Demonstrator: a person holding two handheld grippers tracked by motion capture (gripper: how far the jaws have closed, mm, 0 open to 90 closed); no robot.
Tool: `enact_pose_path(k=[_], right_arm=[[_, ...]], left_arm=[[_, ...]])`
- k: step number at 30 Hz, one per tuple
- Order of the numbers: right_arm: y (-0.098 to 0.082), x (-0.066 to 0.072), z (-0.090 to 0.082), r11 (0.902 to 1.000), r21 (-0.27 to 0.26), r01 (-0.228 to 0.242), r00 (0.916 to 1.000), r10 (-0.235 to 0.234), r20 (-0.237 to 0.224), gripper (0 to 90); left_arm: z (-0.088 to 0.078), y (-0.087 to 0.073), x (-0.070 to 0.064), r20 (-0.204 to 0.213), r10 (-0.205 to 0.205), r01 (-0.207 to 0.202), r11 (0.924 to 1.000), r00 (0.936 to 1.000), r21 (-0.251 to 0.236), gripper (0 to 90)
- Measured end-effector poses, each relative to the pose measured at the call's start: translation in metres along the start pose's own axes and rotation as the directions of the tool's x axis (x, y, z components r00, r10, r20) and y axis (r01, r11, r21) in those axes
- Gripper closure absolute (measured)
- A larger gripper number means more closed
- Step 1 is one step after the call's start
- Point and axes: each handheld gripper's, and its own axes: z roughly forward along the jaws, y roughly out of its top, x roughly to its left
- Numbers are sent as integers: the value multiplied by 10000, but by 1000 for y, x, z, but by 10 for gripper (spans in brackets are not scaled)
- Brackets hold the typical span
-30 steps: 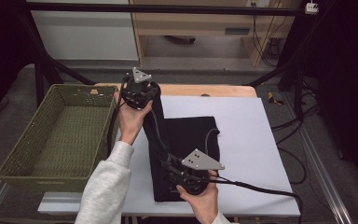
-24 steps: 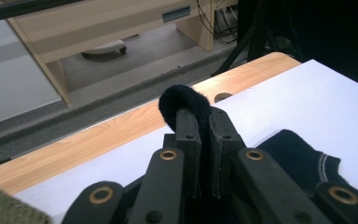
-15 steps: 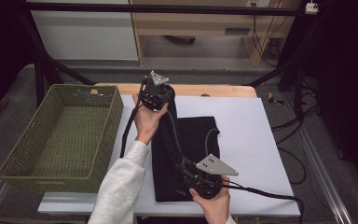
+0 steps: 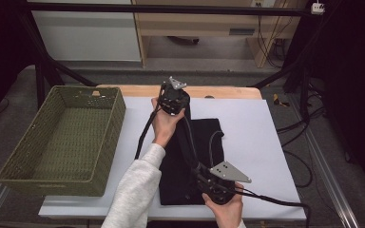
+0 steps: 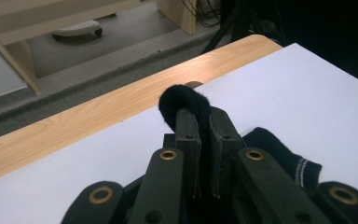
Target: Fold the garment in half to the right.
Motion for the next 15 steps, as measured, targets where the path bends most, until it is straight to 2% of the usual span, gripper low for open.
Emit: enact_pose_path(k=[2, 5, 7, 8, 9, 10, 11, 12, 14, 15], right_arm=[[-3, -5, -2, 9999, 23, -106, 9997, 105, 204, 744], [-7, -12, -4, 9997, 71, -240, 9971, 235, 721, 712], [-12, -17, -5, 9991, 248, -341, 9936, 312, 1090, 678], [-14, -20, -7, 9987, 350, -359, 9908, 310, 1319, 655], [-16, -24, -8, 9987, 383, -345, 9882, 284, 1503, 640], [-18, -28, -11, 9989, 290, -356, 9856, 303, 1662, 608], [-19, -32, -14, 9987, 300, -409, 9825, 347, 1828, 565], [-20, -37, -17, 9983, 381, -452, 9791, 367, 2001, 532], [-18, -47, -21, 9990, 186, -410, 9748, 360, 2203, 431], [-15, -53, -21, 9981, 458, -420, 9764, 313, 2138, 364]], left_arm=[[9, -1, -4, 57, 21, -22, 9999, 10000, 124, 838], [28, -2, -9, 315, -179, 168, 9993, 9993, 345, 831], [42, -3, -13, 861, -294, 251, 9984, 9958, 505, 798], [48, -5, -16, 1346, -452, 399, 9983, 9899, 421, 749], [52, -6, -20, 1649, -545, 494, 9982, 9848, 347, 682], [52, -7, -23, 1974, -608, 556, 9979, 9784, 320, 642], [51, -8, -26, 2091, -579, 545, 9983, 9762, 223, 632], [49, -8, -28, 2105, -499, 490, 9988, 9763, 97, 583], [39, -8, -28, 2248, -504, 550, 9984, 9731, -142, 483], [32, -9, -26, 2259, -506, 599, 9976, 9728, -348, 465]])
